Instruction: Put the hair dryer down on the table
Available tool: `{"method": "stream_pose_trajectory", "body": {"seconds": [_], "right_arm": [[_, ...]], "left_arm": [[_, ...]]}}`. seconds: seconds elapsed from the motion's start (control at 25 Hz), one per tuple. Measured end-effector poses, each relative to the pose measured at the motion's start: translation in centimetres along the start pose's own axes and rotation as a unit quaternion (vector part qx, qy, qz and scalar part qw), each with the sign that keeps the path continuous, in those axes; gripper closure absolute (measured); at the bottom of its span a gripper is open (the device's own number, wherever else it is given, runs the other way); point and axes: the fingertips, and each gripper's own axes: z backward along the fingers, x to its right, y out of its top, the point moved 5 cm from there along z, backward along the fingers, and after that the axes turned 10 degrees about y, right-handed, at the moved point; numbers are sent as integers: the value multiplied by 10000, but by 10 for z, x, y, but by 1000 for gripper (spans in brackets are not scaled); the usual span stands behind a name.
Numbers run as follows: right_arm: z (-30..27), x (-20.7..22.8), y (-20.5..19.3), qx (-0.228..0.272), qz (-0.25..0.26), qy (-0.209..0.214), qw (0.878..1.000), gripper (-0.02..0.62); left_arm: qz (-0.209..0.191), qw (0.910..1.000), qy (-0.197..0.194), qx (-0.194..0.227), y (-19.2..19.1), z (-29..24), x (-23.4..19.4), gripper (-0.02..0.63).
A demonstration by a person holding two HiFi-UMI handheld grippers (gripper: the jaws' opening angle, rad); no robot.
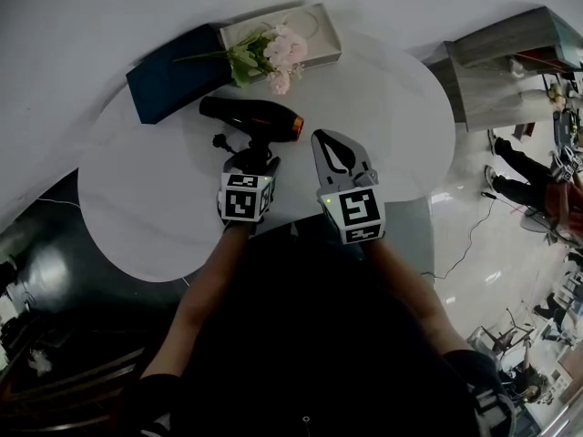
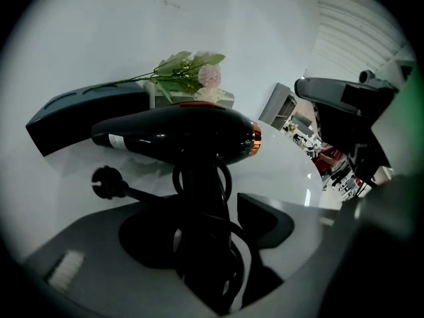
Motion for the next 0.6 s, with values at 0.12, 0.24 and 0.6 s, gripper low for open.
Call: {"method": "stream_pose_trajectory", "body": {"seconds": [0.12,0.24,0.6], "right_arm": [[-2,-6,-1,-31,24,79,10000,581],[-4,-13,1,-46,13,171,9998,581],[-14,-34,43,331,190,452,9983,581]], "left_arm": [[321,9992,-250,-4,-2,1,-4,283],[686,9972,-308,13,-6,15,-15,239],[714,9751,1034,1830,21,117,-63,567]]}}
